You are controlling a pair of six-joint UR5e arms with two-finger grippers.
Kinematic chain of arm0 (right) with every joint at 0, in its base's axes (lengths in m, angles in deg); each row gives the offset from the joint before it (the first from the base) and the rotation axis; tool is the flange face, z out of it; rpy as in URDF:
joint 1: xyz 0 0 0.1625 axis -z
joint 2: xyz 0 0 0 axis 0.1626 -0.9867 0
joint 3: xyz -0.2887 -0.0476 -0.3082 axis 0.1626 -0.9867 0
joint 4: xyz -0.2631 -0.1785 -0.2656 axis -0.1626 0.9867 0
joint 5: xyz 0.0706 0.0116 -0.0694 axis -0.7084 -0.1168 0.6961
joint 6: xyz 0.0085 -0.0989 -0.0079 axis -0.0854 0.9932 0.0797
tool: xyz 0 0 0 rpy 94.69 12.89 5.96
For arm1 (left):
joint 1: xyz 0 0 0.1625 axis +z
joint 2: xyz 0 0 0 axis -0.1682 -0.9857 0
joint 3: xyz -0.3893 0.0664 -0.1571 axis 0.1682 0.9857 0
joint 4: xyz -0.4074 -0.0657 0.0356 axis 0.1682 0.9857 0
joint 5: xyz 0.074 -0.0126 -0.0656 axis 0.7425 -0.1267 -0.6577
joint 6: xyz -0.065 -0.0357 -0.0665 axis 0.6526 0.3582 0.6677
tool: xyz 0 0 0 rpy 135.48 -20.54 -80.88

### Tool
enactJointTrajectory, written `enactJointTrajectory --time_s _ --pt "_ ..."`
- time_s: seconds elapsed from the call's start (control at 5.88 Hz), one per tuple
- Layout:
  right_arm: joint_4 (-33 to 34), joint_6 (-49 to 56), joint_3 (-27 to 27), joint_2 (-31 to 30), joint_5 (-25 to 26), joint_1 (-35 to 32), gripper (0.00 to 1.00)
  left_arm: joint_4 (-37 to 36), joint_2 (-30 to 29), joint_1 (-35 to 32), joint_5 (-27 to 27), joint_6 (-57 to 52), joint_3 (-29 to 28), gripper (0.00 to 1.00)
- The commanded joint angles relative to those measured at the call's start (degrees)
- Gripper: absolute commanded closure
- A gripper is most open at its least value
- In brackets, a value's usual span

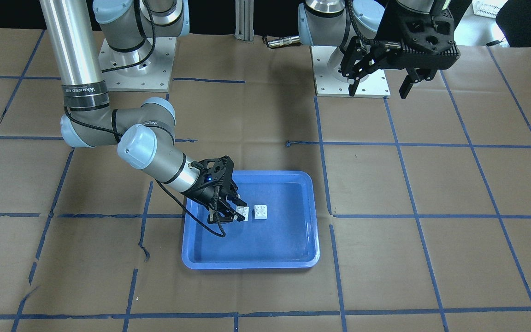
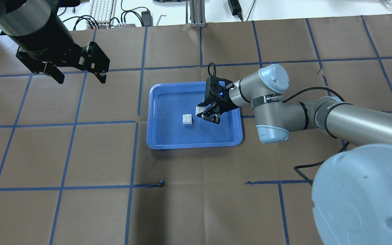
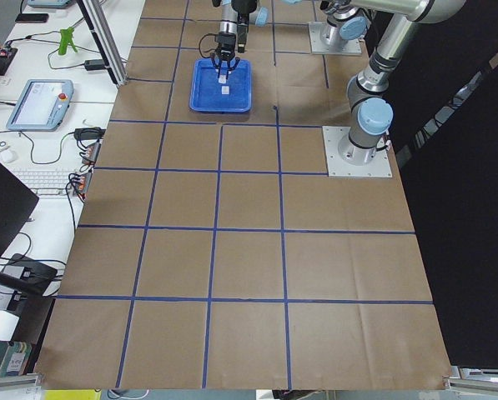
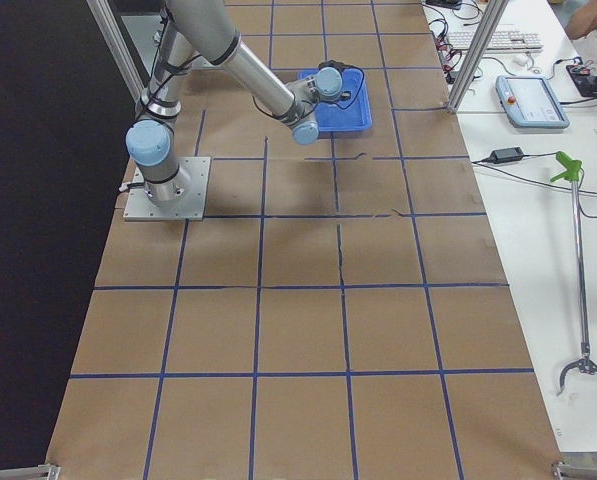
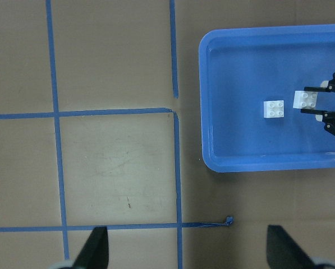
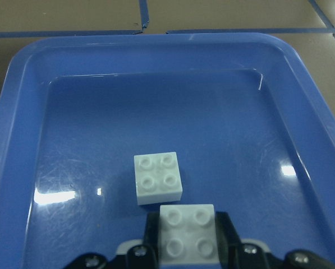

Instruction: Assemble white blocks and place on blue tray

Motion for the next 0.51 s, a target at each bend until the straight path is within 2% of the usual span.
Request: enactJointTrajectory --time_s 0.0,0.34 --pt "0.2 -0.1 0.0 1.1 -0.4 -0.2 0.69 0.0 0.1 0.0 -0.1 0.1 0.0 0.01" --pt "0.0 -0.4 0.1 1.2 -0.3 -0.3 0.69 0.0 0.1 0.0 0.0 0.1 0.1 0.01"
